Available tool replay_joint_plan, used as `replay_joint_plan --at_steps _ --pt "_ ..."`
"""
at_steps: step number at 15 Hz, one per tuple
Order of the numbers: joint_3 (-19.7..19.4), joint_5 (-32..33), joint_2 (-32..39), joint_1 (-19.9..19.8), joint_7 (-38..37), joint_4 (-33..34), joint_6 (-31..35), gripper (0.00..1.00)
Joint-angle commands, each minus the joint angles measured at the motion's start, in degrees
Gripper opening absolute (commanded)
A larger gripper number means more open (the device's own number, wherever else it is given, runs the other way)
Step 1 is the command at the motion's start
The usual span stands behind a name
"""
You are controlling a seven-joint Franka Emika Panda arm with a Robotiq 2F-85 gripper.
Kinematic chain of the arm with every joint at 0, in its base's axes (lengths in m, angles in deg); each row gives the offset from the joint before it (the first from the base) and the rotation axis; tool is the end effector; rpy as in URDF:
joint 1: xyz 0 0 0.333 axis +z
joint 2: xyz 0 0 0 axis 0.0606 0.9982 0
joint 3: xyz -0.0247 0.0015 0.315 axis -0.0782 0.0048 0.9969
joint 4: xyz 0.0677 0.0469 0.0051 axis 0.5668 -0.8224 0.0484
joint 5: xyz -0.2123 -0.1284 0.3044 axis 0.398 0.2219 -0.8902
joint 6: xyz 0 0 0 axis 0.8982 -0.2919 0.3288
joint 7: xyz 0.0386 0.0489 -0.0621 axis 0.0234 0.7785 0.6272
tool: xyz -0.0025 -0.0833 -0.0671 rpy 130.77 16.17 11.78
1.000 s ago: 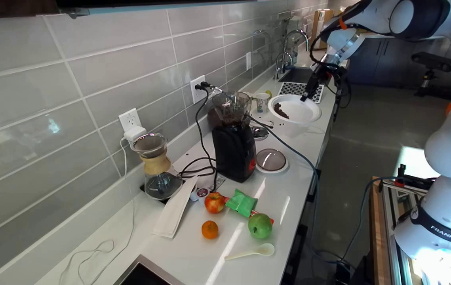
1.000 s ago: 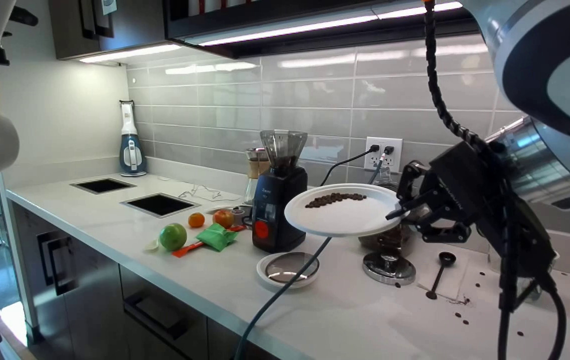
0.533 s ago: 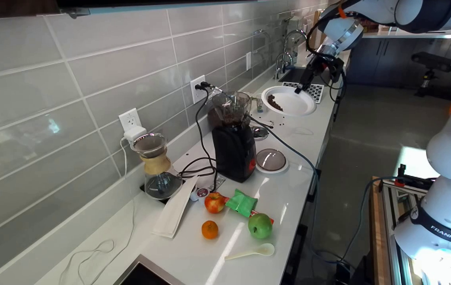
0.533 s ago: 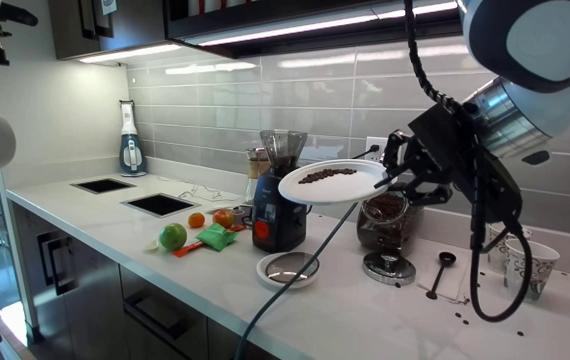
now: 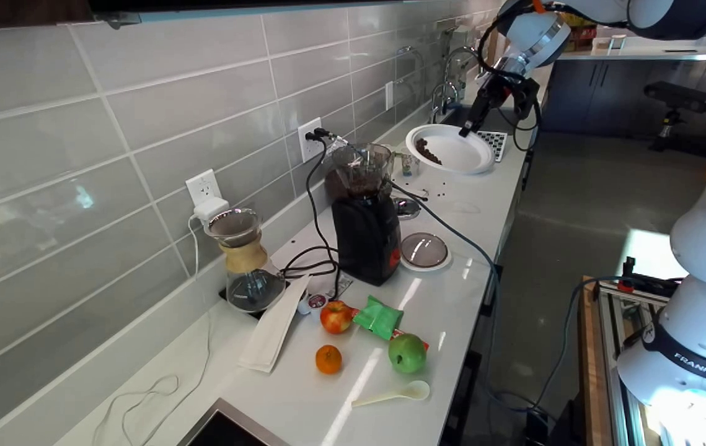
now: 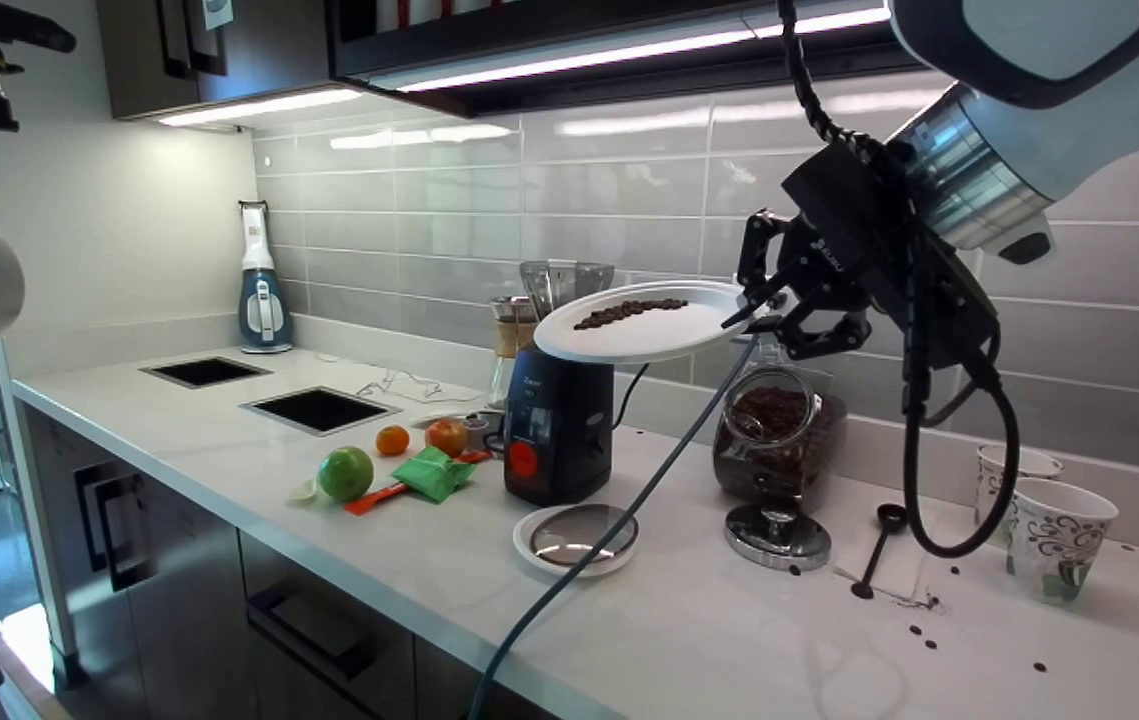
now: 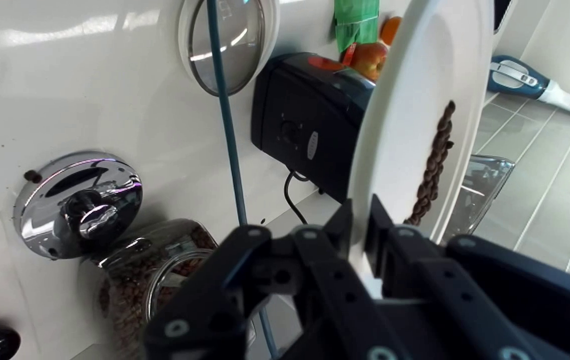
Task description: Pour the coffee beans from the white plate into the coffeemaker.
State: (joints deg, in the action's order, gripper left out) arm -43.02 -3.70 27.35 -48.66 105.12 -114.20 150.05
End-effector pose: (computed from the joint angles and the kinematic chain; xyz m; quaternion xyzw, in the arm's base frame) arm 0.4089 -0.4682 0.4049 -0.9007 0.0205 -0.1740 0.3975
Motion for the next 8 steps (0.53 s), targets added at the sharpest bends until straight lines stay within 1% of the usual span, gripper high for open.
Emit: replay_joint_plan --at_steps 1,3,4,8 --pt "-2.6 -0.7 0.3 2.0 0.3 0.4 -0.7 0.07" --pt "-2.6 -0.7 0.3 2.0 0.3 0.3 -0.7 0.07" --pt "-2.6 -0.7 0.3 2.0 0.3 0.2 -0.7 0.02" --pt "-3.6 -2.5 0.3 2.8 0.1 2.5 -0.3 0.02"
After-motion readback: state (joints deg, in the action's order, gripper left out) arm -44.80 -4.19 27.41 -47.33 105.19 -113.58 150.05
